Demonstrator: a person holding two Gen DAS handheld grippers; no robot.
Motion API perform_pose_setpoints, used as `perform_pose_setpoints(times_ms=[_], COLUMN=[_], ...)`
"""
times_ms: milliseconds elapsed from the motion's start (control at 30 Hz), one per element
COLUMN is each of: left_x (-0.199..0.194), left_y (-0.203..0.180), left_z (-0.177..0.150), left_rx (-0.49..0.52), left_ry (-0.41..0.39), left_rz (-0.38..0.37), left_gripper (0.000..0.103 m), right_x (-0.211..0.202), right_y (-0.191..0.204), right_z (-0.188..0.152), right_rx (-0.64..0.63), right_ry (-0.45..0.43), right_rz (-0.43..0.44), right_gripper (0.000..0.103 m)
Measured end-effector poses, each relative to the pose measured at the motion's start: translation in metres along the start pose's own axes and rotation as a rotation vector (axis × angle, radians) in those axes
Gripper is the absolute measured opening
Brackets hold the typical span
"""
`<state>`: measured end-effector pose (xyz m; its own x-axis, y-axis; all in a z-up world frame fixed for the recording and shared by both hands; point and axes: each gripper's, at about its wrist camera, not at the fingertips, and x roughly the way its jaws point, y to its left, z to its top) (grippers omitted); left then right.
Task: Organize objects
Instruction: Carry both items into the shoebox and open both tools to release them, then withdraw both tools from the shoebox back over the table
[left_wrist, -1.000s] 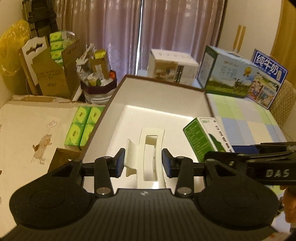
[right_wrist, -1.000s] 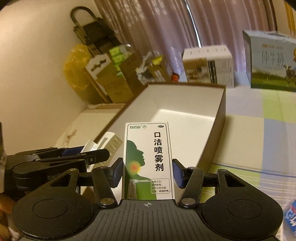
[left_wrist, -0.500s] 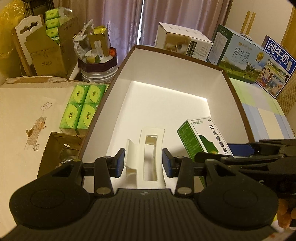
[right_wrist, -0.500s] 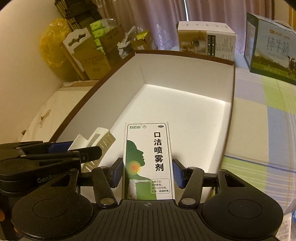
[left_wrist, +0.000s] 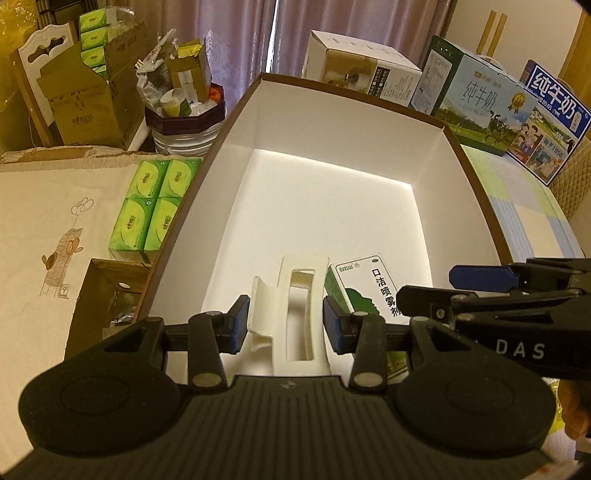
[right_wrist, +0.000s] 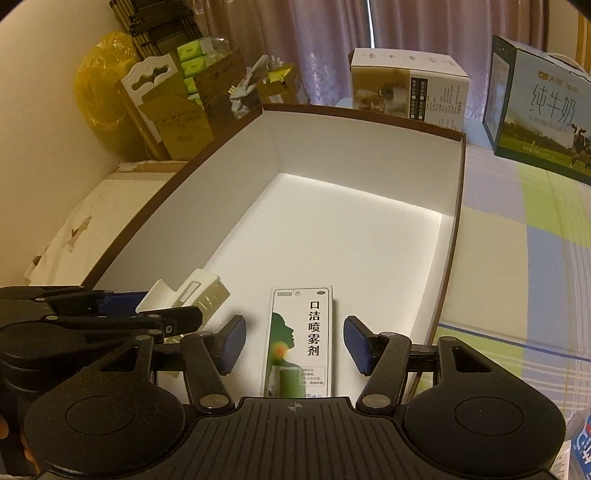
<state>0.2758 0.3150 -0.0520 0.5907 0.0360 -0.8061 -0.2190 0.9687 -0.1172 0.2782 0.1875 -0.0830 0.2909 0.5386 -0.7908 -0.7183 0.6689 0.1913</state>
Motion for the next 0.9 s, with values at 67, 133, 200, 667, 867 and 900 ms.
perform_pose_setpoints(times_ms=[67,133,200,667,867,900], left_x=[-0.002,-0.005,-0.008,-0.048,-0.067,-0.071], left_y=[0.000,-0.001,0.000,-0.005,-0.014,-0.016], left_z=[0.000,0.001,0.001,-0.002,-0.007,-0.009], left_rx=[0.000,0.005,0.001,0.003,0.007,0.007], left_ry=[-0.007,-0.016,-0.022,-0.108,-0.144,-0.150], left_rz=[-0.003,0.002,0.000,0.000,0.006,0.009], left_gripper=[0.046,0.053,0.059,0.078,0.079,0.079], right_x=[-0.003,-0.007,-0.010,-0.050,-0.072,-0.075], right_y=[0.000,0.000,-0.001,-0.002,-0.002,-0.002], right_z=[0.001,0.001,0.001,-0.005,-0.011,-0.012], right_rx=[-0.001,0.003,0.008,0.009,0.009,0.008], right_ry=[-0.005,-0.010,-0.012,-0.075,-0.108,-0.113], right_rz=[0.009,0.012,0.022,0.071,0.091,0.095], right_gripper=[0.057,0.057,0.057,0.059,0.059,0.059])
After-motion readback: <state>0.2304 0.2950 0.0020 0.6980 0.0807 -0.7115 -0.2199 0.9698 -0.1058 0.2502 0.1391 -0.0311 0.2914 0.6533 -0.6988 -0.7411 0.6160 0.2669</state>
